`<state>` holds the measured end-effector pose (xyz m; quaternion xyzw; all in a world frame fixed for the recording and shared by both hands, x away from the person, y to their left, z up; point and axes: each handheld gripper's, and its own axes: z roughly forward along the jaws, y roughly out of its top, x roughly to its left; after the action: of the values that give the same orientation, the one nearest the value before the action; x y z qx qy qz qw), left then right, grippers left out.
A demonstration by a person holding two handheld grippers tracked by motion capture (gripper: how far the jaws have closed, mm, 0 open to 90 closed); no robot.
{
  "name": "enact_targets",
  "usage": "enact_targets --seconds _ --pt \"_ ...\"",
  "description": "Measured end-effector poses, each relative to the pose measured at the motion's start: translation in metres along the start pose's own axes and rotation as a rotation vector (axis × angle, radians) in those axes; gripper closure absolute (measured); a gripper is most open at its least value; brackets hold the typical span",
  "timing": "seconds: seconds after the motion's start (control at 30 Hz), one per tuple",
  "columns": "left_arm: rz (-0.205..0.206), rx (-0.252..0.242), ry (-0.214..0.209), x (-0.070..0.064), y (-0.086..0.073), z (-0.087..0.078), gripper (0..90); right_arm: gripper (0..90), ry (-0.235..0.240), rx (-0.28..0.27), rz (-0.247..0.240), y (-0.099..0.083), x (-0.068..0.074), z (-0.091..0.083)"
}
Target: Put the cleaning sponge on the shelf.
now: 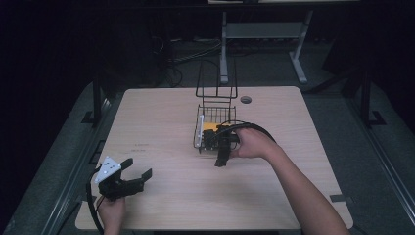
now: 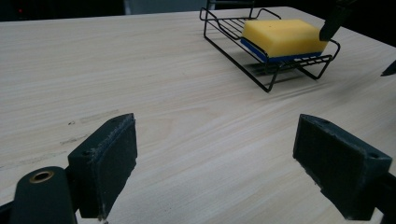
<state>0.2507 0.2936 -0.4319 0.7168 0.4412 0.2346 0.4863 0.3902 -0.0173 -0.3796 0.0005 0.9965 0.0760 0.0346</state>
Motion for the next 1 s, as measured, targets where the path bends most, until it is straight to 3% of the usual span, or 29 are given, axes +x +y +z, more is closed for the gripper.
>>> enact_targets --seconds 0.57,1.0 --pt "0.004 0.001 -0.005 -0.002 0.000 0.002 13.0 15.3 -0.002 0.002 -0.006 -0.004 0.016 0.000" --pt "0.008 0.005 -0.007 -0.003 0.000 0.002 13.0 15.5 0.018 0.005 0.002 -0.011 0.030 0.010"
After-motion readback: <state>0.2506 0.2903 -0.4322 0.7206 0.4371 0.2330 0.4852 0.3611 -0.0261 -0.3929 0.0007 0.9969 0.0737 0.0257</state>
